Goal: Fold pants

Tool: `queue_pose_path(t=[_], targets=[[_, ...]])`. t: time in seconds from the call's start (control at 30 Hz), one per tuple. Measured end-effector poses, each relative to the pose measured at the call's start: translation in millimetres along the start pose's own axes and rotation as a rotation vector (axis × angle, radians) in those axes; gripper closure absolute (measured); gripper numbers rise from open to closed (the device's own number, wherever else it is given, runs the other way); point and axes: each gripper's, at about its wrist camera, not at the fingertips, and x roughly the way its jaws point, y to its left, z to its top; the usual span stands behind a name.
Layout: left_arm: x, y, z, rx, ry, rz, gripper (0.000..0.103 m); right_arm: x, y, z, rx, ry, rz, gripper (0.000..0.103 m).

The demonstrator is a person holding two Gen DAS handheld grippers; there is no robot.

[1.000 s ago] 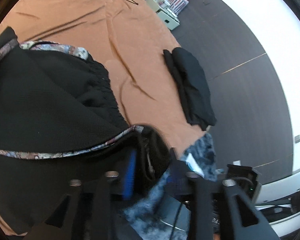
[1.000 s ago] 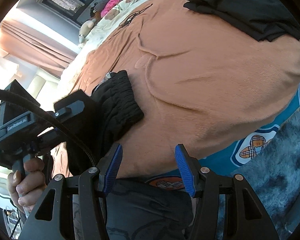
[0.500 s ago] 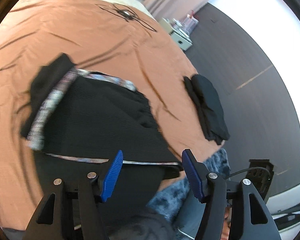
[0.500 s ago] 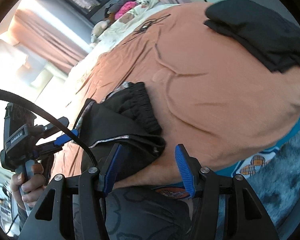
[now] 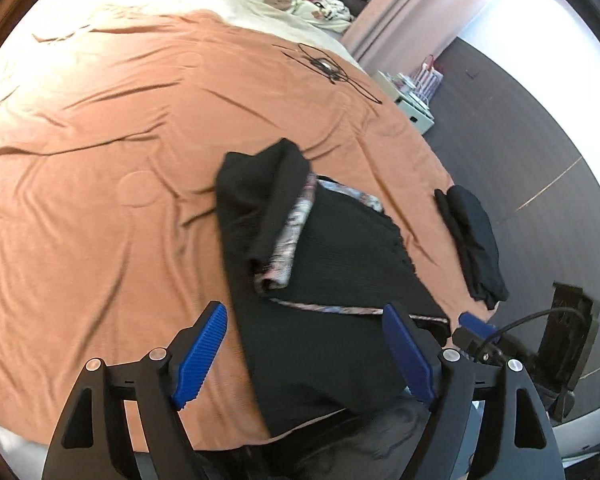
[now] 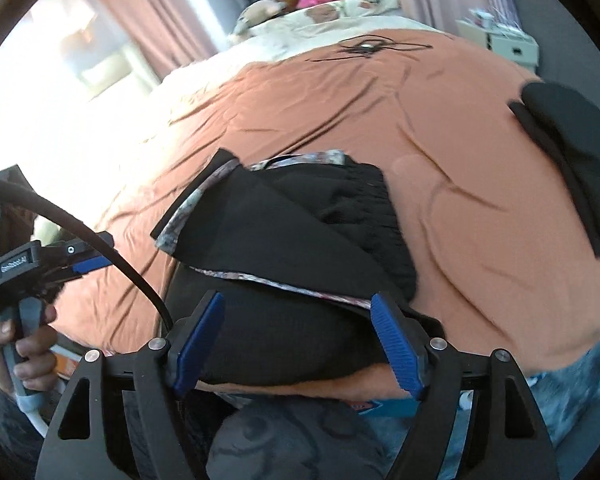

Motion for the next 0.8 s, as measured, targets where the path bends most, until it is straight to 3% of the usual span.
queue_pose_path(t=[0.57,0.8], targets=[[-43,69,-16,-0.028,-0.099,0.141,0.001,62,77,13,-0.127,0.046,0.079,0.028],[-49,86,-20,-0.034,-0.145,0.196,0.001,92,100,20,-0.155,0.070,0.086,0.028]])
